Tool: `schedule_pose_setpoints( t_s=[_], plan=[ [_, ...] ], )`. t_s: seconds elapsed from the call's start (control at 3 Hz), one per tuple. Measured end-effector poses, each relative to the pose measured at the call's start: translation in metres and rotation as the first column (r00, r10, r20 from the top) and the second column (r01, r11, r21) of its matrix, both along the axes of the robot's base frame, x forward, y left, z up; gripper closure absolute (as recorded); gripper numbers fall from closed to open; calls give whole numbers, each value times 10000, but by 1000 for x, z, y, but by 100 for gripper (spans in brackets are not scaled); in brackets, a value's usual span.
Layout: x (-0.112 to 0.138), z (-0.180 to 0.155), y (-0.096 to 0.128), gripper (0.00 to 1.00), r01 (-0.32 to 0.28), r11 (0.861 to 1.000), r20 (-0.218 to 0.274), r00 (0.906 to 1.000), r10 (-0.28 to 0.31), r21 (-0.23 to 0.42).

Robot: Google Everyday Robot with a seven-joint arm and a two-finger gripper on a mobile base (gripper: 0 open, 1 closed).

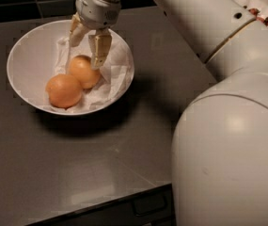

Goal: Pick orange from white bowl

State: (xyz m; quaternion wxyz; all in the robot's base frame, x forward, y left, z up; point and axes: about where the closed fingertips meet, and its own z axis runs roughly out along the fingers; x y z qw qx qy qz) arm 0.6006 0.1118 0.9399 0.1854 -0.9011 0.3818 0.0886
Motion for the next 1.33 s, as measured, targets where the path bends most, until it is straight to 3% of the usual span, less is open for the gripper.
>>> schedule_pose_setpoints(
  t_s=[0.33, 1.33],
  plan=[
    [3, -9, 7, 33, -209, 9998, -214, 9996, 209, 5],
    [6, -22, 20, 35, -497, 9988, -533, 9973, 496, -1]
  ],
)
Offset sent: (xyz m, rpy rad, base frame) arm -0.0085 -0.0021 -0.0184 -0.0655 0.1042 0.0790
